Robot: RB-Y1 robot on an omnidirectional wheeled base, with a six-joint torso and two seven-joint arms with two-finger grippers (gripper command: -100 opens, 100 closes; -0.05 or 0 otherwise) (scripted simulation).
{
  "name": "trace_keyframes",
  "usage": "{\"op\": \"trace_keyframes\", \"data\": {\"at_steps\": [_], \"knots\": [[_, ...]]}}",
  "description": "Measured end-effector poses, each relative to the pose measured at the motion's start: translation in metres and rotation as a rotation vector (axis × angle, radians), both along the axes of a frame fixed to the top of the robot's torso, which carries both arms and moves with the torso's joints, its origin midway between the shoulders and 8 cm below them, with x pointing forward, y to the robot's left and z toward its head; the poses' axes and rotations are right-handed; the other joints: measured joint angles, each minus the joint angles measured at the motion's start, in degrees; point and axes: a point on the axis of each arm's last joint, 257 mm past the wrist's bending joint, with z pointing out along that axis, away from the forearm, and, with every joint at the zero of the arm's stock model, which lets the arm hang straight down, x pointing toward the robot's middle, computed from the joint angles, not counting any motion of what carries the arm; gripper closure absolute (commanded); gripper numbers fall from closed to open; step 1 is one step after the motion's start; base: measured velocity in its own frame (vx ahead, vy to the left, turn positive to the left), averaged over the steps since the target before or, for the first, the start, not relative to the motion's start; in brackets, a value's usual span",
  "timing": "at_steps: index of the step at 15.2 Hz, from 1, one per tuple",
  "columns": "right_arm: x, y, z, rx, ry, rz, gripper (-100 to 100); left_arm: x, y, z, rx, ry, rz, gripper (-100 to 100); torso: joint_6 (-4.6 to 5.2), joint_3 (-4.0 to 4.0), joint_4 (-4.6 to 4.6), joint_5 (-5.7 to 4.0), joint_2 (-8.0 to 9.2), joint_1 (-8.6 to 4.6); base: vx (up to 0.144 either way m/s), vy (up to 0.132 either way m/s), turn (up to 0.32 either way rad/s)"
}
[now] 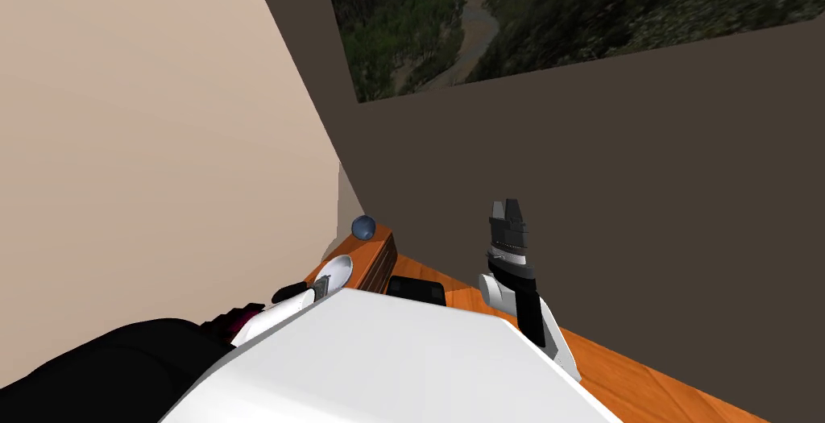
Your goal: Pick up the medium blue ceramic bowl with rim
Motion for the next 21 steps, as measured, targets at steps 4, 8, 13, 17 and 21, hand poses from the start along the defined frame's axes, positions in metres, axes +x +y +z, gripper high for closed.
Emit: {"op": "trace_keyframes", "data": {"at_steps": [4, 8, 13, 17, 21], "knots": [[0.000, 0.000, 0.000, 0.000, 0.000, 0.000, 0, -0.021, -0.008, -0.013, -0.051, 0.058, 0.032, -100, -0.02, 0.00, 0.00, -0.01, 0.00, -0.01, 0.031, 0.027, -0.087], [0.000, 0.000, 0.000, 0.000, 0.000, 0.000, 0, -0.039, -0.017, -0.019, -0.097, 0.108, 0.061, -100, -0.02, 0.00, 0.00, -0.01, 0.01, -0.03, 0.023, 0.023, -0.066], [0.000, 0.000, 0.000, 0.000, 0.000, 0.000, 0, -0.034, -0.019, -0.036, -0.098, 0.105, 0.059, -100, -0.02, 0.08, 0.03, -0.01, 0.14, -0.04, -0.007, 0.019, 0.005], [0.000, 0.000, 0.000, 0.000, 0.000, 0.000, 0, -0.032, -0.020, -0.039, -0.096, 0.103, 0.059, 100, -0.02, 0.07, 0.03, -0.03, 0.13, -0.10, -0.002, 0.002, 0.003], [0.000, 0.000, 0.000, 0.000, 0.000, 0.000, 0, -0.034, -0.020, -0.038, -0.097, 0.104, 0.060, 100, -0.01, 0.07, 0.04, -0.08, 0.11, -0.15, 0.003, -0.006, -0.004]]}}
